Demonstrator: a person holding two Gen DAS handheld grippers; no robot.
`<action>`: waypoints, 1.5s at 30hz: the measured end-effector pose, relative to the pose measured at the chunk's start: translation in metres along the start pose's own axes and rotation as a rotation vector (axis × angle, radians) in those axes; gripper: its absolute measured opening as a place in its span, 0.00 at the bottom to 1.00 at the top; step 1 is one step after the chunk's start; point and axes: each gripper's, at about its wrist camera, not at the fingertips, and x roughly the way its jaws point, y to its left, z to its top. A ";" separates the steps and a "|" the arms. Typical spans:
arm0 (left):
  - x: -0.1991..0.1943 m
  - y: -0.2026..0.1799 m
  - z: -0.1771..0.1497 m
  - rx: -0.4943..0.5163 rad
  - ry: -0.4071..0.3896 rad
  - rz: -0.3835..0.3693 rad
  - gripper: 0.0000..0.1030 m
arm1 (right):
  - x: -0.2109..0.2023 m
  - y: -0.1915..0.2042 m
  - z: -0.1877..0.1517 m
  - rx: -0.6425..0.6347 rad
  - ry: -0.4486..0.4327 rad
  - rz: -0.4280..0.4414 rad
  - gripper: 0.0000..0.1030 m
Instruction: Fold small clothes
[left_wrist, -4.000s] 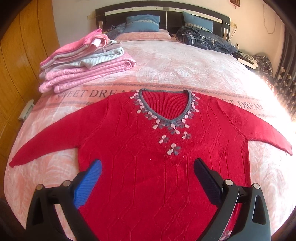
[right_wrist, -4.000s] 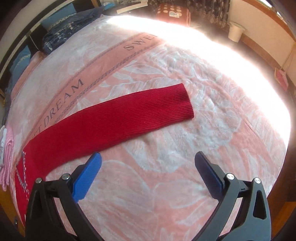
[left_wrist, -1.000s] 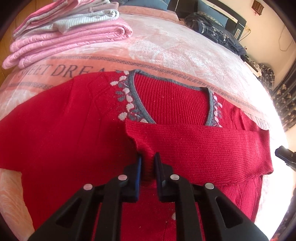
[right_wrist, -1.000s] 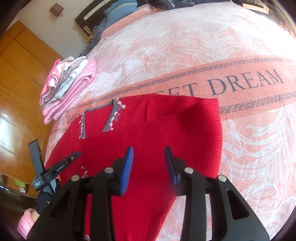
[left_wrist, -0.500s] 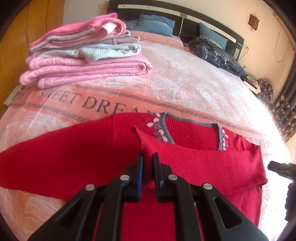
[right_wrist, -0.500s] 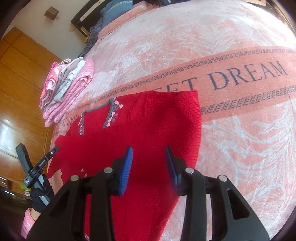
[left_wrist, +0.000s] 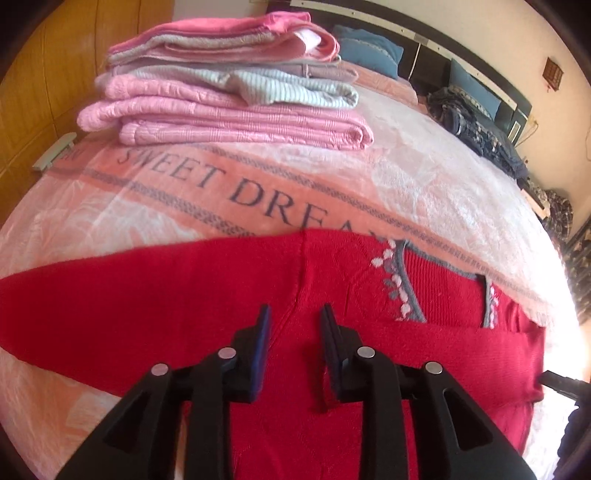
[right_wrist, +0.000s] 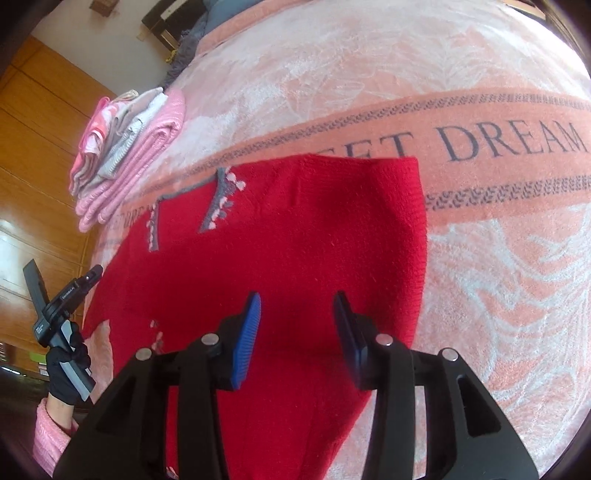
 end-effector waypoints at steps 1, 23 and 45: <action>-0.003 -0.003 0.004 -0.009 -0.010 -0.022 0.34 | -0.003 0.005 0.005 -0.001 -0.024 0.003 0.43; 0.011 -0.002 -0.018 0.057 0.108 -0.054 0.56 | 0.016 0.031 0.004 0.004 -0.045 -0.005 0.53; -0.085 0.400 -0.068 -0.692 0.036 0.201 0.56 | 0.095 0.130 -0.025 -0.154 0.113 -0.045 0.57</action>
